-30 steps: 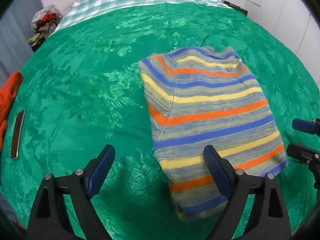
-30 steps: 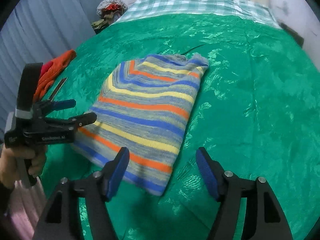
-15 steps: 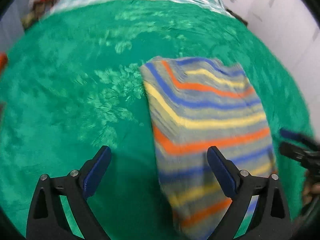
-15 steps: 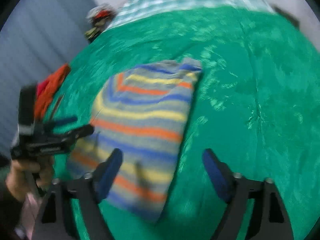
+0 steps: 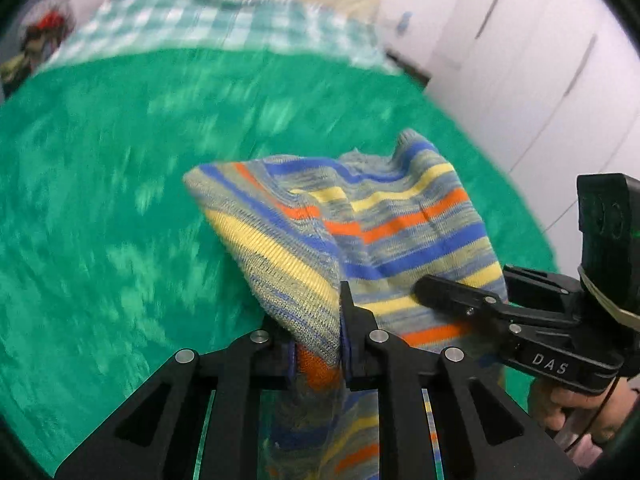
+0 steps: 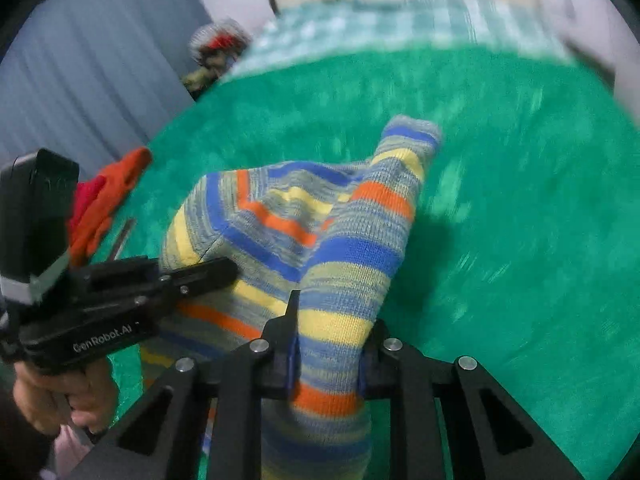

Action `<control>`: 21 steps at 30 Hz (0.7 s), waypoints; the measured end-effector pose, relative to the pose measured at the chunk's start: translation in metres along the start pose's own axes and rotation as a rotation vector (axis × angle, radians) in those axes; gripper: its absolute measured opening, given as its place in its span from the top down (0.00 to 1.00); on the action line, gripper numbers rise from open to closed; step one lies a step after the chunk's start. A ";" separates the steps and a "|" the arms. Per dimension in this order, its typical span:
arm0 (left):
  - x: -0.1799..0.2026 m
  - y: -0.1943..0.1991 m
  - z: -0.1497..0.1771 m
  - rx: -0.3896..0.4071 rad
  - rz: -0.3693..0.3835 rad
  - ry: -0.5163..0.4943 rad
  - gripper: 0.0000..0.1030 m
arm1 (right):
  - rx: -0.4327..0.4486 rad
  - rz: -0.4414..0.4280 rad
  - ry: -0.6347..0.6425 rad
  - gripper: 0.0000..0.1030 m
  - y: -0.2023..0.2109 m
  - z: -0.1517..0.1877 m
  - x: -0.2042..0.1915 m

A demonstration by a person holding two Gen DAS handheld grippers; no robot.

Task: Fold small clothes

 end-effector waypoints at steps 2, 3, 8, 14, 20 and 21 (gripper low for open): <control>0.021 0.012 -0.021 0.046 0.026 -0.020 0.85 | 0.040 -0.010 -0.002 0.79 0.023 -0.017 0.007; 0.027 0.013 -0.028 0.058 0.032 -0.025 0.83 | 0.060 -0.005 -0.004 0.79 0.033 -0.027 0.014; -0.006 -0.033 -0.015 -0.015 -0.192 -0.018 0.12 | -0.016 0.129 -0.048 0.26 0.012 -0.030 0.083; -0.011 0.006 0.064 -0.066 -0.431 -0.099 0.12 | -0.096 0.349 -0.047 0.04 0.032 0.052 0.139; 0.047 0.069 0.085 0.007 -0.479 -0.091 0.02 | -0.084 0.378 -0.007 0.03 0.103 0.103 0.093; 0.055 0.076 0.090 0.014 -0.476 -0.092 0.02 | -0.079 0.379 -0.002 0.02 0.115 0.108 0.086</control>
Point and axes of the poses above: each gripper's, at about its wrist camera, not at the fingertips, and y roughly against the way its jaws point, x to its right, z to its underside, the point moved 9 cm from there along -y, roughly the way its jaws point, and after that the axes turned 15 degrees about z, right-handed, at the moved point
